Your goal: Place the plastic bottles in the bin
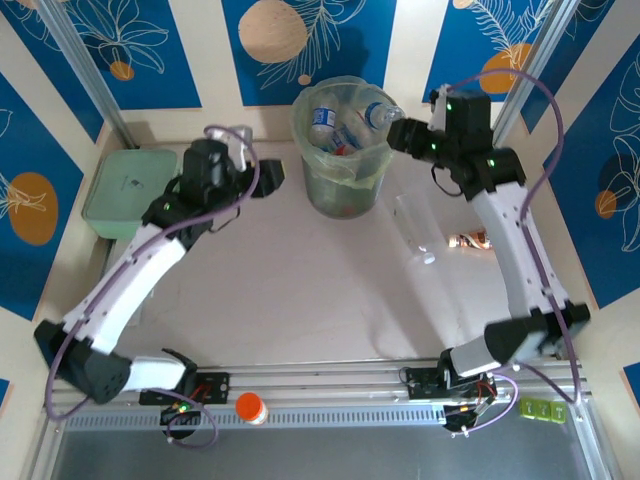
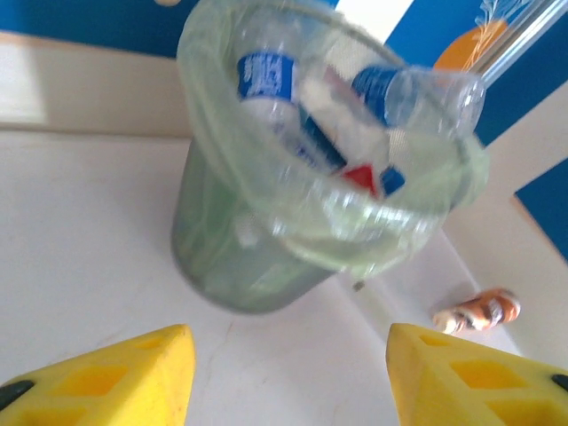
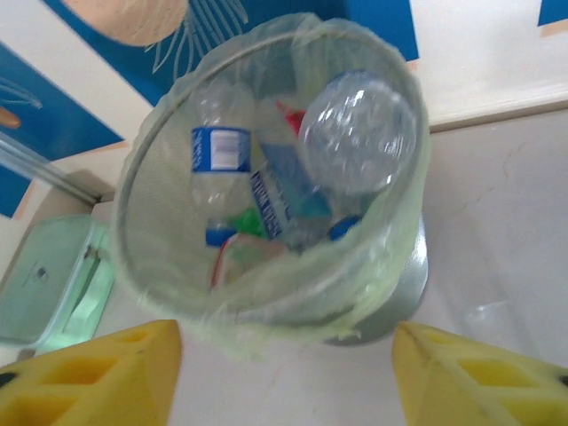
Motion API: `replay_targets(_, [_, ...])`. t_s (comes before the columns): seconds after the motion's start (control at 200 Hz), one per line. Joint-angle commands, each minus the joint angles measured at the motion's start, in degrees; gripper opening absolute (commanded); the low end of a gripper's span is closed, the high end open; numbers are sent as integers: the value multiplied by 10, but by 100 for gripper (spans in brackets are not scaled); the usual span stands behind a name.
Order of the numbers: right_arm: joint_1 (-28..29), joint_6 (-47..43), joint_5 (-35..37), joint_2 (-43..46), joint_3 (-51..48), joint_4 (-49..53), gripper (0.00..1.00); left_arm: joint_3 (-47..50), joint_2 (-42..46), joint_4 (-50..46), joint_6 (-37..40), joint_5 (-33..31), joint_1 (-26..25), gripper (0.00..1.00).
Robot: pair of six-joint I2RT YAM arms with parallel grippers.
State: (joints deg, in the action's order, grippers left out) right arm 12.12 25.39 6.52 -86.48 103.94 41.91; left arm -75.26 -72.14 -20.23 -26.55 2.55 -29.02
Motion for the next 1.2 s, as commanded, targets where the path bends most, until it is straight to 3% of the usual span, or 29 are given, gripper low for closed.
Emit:
replay_targets(0.0, [-17, -8, 17, -87, 117, 43, 50, 113, 70, 98, 34, 7, -11, 59])
replay_targets(0.115, [-32, 1, -8, -202, 266, 114, 32, 149, 94, 97, 45, 11, -19, 60])
replay_targets(0.25, [-27, -6, -12, -313, 420, 194, 32, 141, 96, 95, 50, 13, -24, 60])
replay_targets(0.365, [-18, -5, -27, -369, 485, 237, 28, 145, 99, 97, 44, 12, -25, 60])
replay_targets(0.58, [9, -20, -5, -371, 418, 217, 27, 144, 99, 100, 39, 13, -26, 60])
replay_targets(0.9, [3, -35, 2, -312, 430, 207, 29, 124, 122, 62, 26, -19, -28, 62])
replay_targets(1.05, [-7, -28, 19, -265, 395, 206, 40, 139, 157, 53, 25, -32, -29, 64])
replay_targets(1.195, [-13, -18, 62, -156, 182, 129, 57, 176, 187, 50, 47, -97, -31, 65])
